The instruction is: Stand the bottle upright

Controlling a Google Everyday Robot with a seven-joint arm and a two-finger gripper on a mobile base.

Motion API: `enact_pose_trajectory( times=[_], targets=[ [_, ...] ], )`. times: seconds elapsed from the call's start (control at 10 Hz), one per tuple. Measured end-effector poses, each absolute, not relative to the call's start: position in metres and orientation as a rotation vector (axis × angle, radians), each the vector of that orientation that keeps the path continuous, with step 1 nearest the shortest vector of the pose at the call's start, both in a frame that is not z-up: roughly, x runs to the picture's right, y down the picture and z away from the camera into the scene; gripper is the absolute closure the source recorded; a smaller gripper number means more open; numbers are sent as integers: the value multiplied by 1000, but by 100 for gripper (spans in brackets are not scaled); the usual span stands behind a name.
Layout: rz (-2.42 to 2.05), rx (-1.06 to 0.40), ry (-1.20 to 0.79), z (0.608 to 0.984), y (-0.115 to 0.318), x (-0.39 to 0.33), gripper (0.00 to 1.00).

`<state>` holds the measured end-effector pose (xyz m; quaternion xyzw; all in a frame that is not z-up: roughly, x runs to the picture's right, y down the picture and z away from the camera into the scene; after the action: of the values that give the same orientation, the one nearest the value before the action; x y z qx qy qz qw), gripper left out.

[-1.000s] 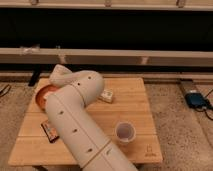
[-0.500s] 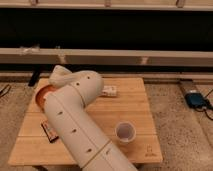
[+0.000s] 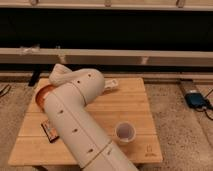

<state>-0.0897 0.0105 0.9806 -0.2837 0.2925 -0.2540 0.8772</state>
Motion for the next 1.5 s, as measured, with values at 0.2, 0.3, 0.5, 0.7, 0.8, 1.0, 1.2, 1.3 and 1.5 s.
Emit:
enact_pose_trajectory(
  times=[0.2, 0.3, 0.5, 0.7, 0.8, 1.0, 1.2, 1.3, 1.5],
  targets=[
    [-511, -580, 595, 969, 1, -94, 100],
    [-498, -576, 584, 965, -4, -96, 100],
    [-464, -574, 542, 955, -13, -100, 100],
    [-443, -577, 502, 946, -16, -107, 100],
    [-431, -582, 476, 942, -16, -112, 100],
    [-408, -590, 432, 935, -19, -118, 100],
    [-381, -598, 373, 927, -23, -126, 100],
    [-369, -599, 351, 924, -26, -128, 100],
    [-342, -600, 293, 915, -33, -135, 100]
  ],
)
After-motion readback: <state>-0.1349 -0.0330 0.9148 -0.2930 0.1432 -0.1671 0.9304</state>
